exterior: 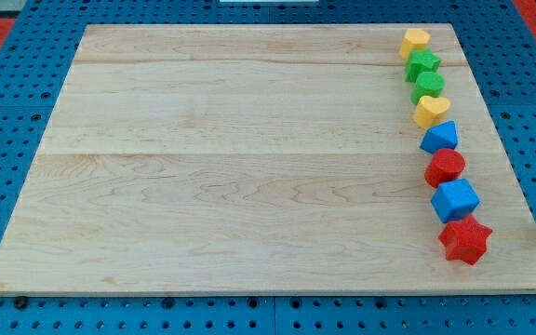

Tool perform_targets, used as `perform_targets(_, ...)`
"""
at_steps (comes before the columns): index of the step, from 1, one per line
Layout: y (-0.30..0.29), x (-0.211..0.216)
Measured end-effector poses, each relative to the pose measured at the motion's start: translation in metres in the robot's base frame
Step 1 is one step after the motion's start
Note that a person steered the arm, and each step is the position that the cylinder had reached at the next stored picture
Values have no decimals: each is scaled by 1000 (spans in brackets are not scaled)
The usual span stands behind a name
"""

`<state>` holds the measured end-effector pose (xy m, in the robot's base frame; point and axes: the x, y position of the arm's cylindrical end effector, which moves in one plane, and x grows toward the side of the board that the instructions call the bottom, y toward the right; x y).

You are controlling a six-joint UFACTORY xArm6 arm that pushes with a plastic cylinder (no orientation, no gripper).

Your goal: Push the green star to the top left

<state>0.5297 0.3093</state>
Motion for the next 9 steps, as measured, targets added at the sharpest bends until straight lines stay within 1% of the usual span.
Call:
perform_targets(2,17,-157)
perform_targets(3,26,-223)
perform_targets(4,21,-233)
perform_targets(6,-61,-249)
perform_targets(8,-99,-240)
perform_targets(9,-103,-225)
